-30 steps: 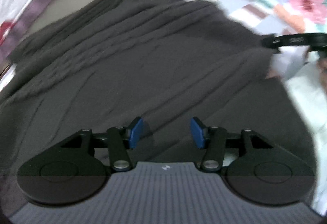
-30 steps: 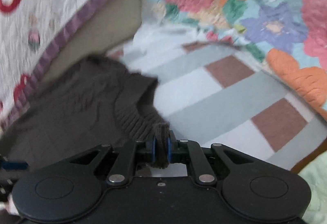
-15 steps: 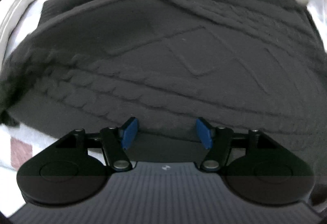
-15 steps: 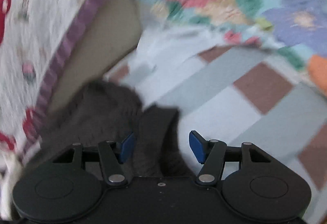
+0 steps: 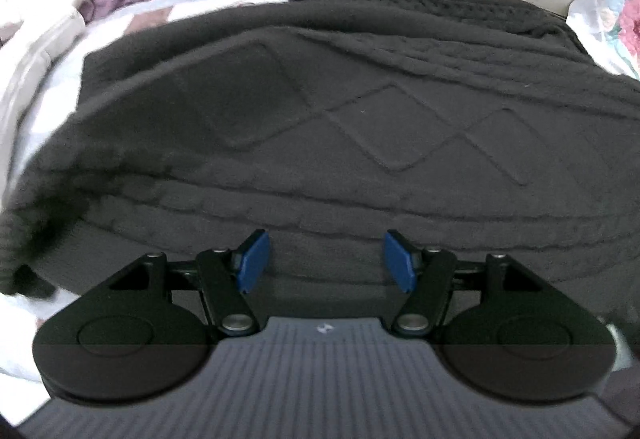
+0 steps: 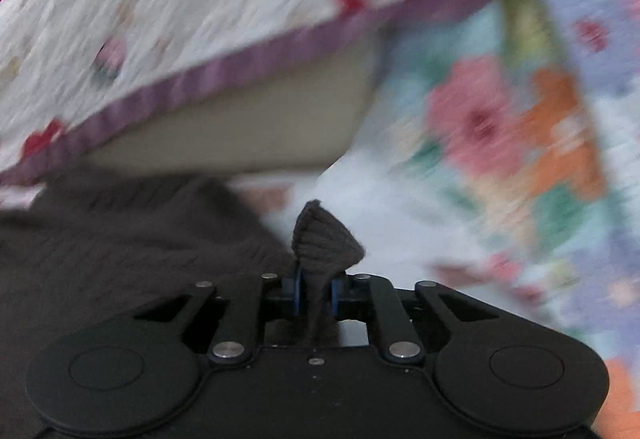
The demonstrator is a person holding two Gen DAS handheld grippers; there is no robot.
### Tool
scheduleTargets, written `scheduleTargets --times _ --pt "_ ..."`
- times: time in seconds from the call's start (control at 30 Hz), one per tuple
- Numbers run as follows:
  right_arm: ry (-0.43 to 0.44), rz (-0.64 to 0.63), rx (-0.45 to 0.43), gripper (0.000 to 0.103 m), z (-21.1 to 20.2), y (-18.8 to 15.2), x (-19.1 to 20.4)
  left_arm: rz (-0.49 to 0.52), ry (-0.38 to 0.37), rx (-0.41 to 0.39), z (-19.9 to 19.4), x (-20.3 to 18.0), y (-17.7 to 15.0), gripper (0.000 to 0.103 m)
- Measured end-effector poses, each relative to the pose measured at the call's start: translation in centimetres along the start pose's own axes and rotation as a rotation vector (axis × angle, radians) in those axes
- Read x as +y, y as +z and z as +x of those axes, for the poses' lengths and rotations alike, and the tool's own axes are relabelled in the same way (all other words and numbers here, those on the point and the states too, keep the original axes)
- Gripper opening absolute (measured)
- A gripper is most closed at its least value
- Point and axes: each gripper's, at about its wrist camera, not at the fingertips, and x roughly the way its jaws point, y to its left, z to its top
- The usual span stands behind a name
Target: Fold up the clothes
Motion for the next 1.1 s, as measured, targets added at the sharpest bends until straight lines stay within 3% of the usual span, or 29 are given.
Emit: scheduleTargets --times 0.07,0.17,0.23,0.3,0.37,0.47,0.57,0.63,0.7,0.77,0.83,0.97,1.03,1.1 --pt "-0.062 -0.02 0.038 0.012 1.2 -0.6 -0.6 0.001 0.016 0.008 0.0 0.5 0.0 0.063" --pt "-0.024 -0.101 0.188 0.018 4.5 -2.2 0.2 -0.033 0.001 0.031 -1.2 1.3 -0.3 0.063" --pt "-0.086 -0.065 0.157 0.042 3.4 -1.8 0.6 -0.07 -0.053 0.012 -2.8 2.2 -0.8 0.064" --pt "-0.154 -0.003 0.122 0.048 1.9 -1.0 1.1 -0.13 -0.074 -0.006 -3.9 4.0 -1.1 0.064" --pt "-0.168 0.046 0.064 0.048 0.1 -0.1 2.3 -0.21 -0.025 -0.045 -4.7 6.7 -1.2 0.064" --pt "0.033 -0.012 0.037 0.048 -2.5 1.2 6.5 -0.344 0.072 -0.108 -5.5 10.8 -1.8 0.073" --pt "0.34 -0.127 0.111 0.048 -4.1 1.9 12.4 -0.537 0.053 -0.12 -5.9 14.3 -3.2 0.075" --pt "0.508 -0.268 0.15 0.048 -5.0 1.4 17.2 -0.635 -0.009 -0.105 -5.6 16.1 -4.1 0.075" --pt "0.676 -0.419 0.187 0.047 -6.3 0.4 22.3 -0.689 -0.03 -0.072 -5.3 17.6 -4.2 0.075" --pt "0.782 -0.525 0.22 0.047 -7.3 -0.6 26.8 -0.678 0.067 -0.053 -5.6 18.5 -3.7 0.075" --pt "0.862 -0.608 0.235 0.046 -7.7 -1.5 30.3 -0.636 0.2 -0.063 -6.1 18.5 -3.8 0.076" --pt "0.959 -0.657 0.263 0.027 -7.6 -3.7 35.4 -0.74 0.049 0.013 -4.5 20.4 -5.2 0.077" --pt "0.94 -0.703 0.265 0.024 -7.5 -5.0 37.6 -0.795 -0.02 0.052 -3.7 21.4 -6.0 0.077" --pt "0.875 -0.848 0.203 0.024 -8.1 -6.6 39.5 -0.891 0.006 0.085 -2.5 21.7 -7.1 0.077"
